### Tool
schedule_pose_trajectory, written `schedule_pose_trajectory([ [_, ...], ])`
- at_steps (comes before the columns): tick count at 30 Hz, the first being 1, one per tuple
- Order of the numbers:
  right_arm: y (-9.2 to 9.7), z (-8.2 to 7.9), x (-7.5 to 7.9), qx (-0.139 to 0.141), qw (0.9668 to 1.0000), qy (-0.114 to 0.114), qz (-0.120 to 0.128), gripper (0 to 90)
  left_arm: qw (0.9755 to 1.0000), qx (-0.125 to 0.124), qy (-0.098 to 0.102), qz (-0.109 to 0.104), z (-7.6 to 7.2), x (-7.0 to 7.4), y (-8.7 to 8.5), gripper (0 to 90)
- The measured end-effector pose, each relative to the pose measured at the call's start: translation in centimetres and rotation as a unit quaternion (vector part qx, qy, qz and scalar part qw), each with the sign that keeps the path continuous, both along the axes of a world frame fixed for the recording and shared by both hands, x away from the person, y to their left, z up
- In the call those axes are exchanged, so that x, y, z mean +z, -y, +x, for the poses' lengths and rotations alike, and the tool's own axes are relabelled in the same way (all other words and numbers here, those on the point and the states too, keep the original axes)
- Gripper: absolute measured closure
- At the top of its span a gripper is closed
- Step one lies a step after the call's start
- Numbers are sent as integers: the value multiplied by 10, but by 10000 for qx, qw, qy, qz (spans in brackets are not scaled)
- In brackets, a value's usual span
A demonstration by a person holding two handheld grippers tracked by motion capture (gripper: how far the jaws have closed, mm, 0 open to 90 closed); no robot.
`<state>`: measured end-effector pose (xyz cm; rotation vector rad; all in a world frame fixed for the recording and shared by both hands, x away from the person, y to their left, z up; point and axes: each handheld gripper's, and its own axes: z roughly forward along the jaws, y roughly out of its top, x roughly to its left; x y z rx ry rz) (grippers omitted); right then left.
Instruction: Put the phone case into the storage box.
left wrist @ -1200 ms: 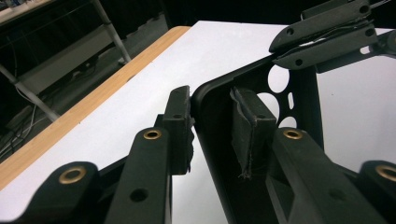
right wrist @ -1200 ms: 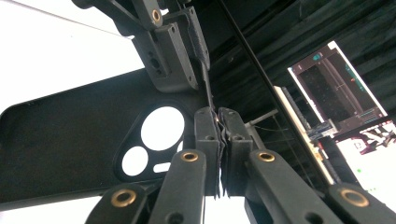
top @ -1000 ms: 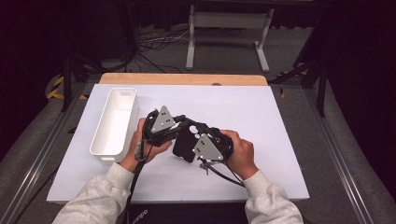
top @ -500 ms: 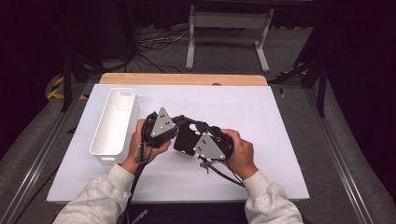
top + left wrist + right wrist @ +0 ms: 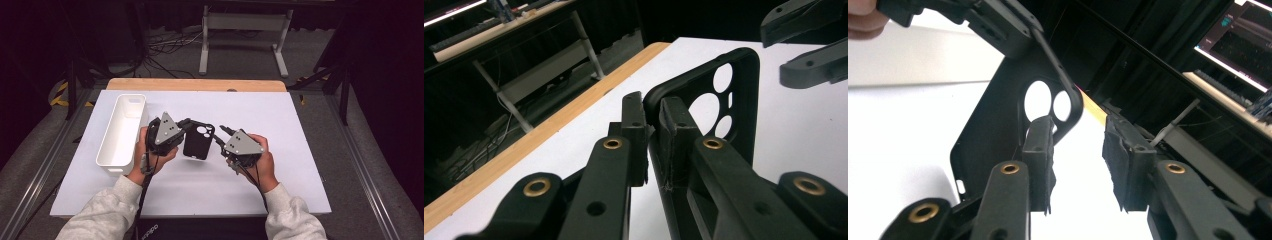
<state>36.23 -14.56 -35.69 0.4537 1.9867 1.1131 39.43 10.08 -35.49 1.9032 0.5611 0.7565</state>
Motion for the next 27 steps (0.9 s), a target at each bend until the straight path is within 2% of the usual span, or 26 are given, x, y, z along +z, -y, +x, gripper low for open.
schedule_pose_trajectory([
  [7,6,2,0,55,9993,-209,293,562,9998,140,8,-132,1,2,-5,832],
  [9,7,2,0,50,9992,-214,326,548,9996,161,-13,-213,1,2,-7,832],
  [16,13,0,0,36,9982,-212,558,405,9990,266,23,-350,2,5,-15,832],
  [23,23,-2,-2,-117,9973,-259,684,275,9984,322,53,-469,2,9,-22,833],
  [27,27,-3,-2,-213,9966,-221,771,230,9978,364,108,-546,3,10,-26,833],
])
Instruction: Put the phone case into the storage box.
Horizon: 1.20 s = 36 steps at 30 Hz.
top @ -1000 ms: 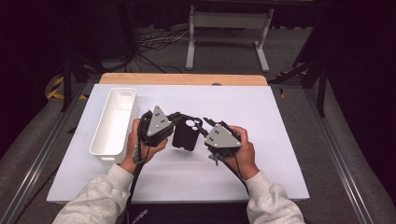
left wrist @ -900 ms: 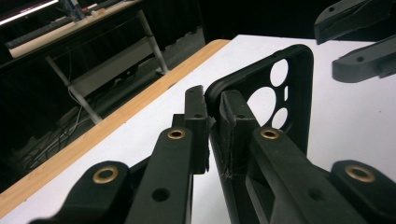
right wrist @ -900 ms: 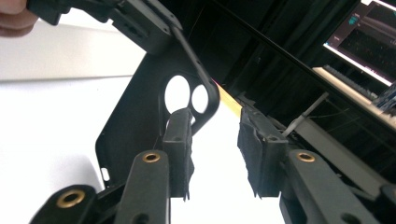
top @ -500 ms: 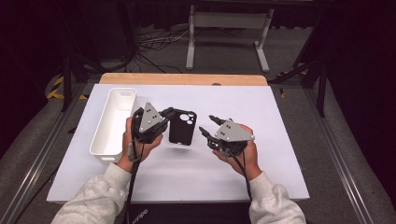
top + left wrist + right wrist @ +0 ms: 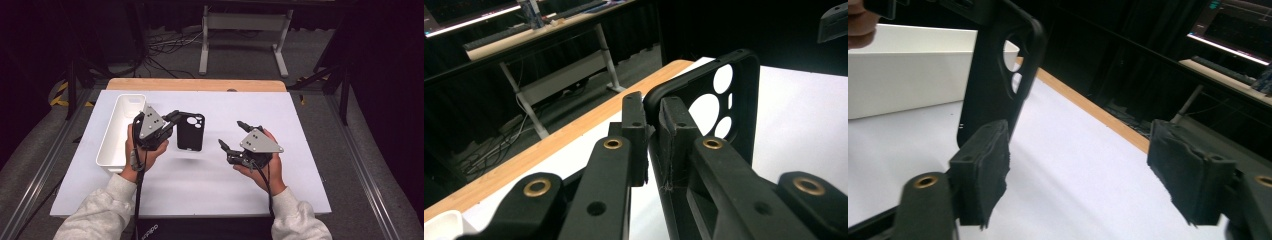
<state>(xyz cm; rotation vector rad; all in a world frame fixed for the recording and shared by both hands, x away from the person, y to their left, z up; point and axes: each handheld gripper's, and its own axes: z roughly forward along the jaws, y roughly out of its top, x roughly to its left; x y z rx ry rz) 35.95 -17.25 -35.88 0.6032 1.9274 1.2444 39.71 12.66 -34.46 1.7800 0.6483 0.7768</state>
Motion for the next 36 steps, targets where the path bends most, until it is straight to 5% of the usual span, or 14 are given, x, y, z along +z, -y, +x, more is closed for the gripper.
schedule_pose_trajectory([
  [36,37,-17,-18,-220,9996,-90,-129,164,9991,263,113,-326,1,14,-28,833],
])
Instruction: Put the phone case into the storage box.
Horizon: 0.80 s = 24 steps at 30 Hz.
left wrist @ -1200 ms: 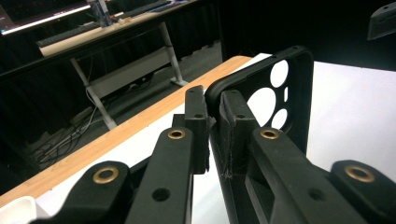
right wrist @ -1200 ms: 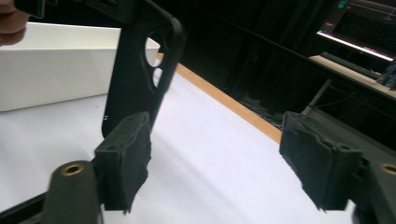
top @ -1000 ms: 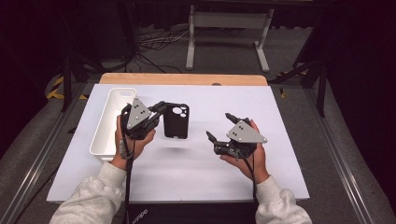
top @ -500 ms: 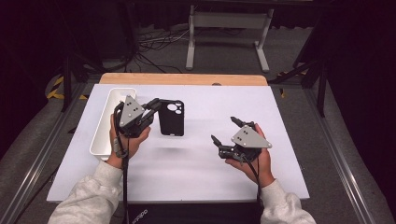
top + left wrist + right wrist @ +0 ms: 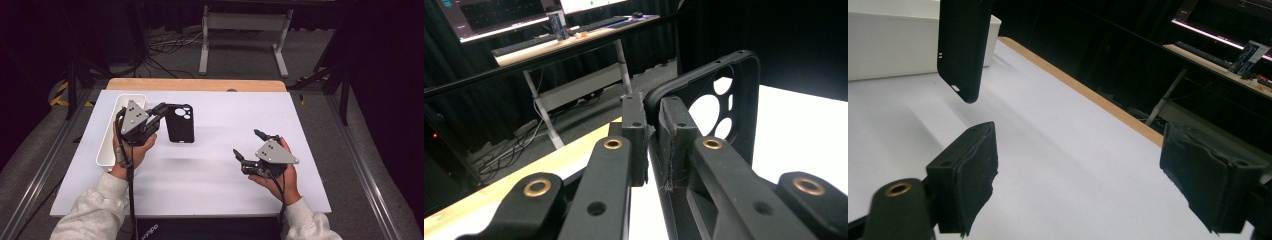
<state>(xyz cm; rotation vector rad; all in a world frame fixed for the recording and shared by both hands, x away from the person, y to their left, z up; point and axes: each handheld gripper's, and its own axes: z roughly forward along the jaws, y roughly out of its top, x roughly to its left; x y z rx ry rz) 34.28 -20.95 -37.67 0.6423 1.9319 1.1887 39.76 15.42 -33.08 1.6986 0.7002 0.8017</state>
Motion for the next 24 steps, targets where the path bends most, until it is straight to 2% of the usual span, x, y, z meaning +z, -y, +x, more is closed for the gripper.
schedule_pose_trajectory([
  [24,21,-14,-16,-26,9999,-106,-94,157,9998,143,50,-148,0,6,-14,834],
])
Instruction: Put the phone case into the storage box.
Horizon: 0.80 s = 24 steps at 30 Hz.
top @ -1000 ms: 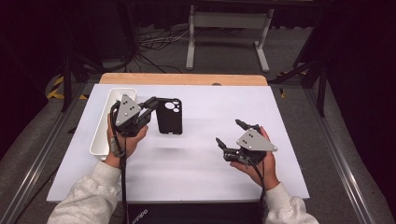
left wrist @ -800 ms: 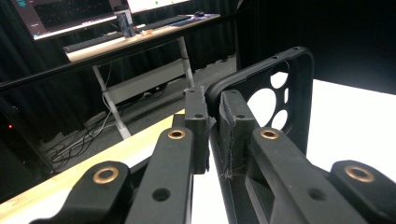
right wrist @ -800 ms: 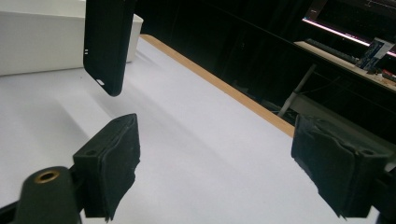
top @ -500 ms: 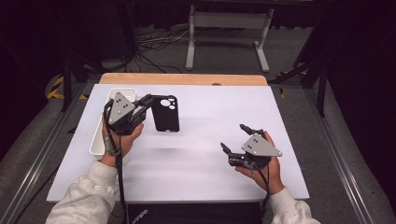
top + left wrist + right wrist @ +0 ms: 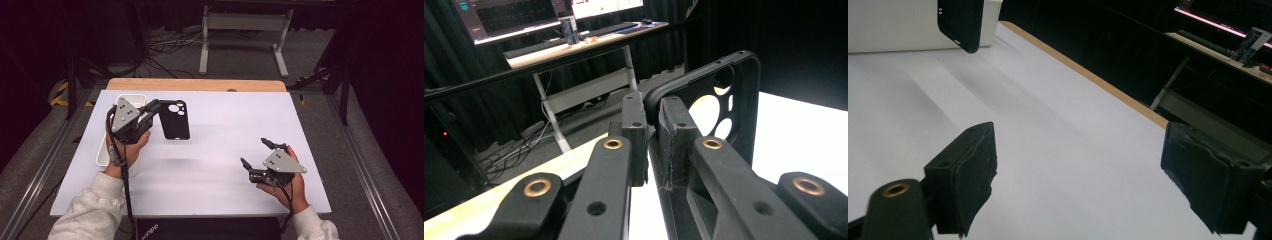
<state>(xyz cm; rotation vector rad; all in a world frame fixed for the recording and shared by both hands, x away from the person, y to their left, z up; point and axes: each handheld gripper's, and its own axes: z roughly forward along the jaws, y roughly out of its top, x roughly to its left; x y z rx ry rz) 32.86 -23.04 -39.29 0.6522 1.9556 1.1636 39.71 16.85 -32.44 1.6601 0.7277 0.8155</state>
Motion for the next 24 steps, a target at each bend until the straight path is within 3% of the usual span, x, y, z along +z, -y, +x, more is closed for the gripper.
schedule_pose_trajectory([
  [5,6,-4,-3,-59,10000,-26,2,155,10000,52,-7,-51,1,1,-4,833],
  [16,18,-10,-14,81,10000,-20,-54,131,9998,150,-10,-91,2,2,-12,833],
  [24,24,-12,-25,39,9998,-196,-59,119,9998,183,58,-113,3,5,-20,834],
])
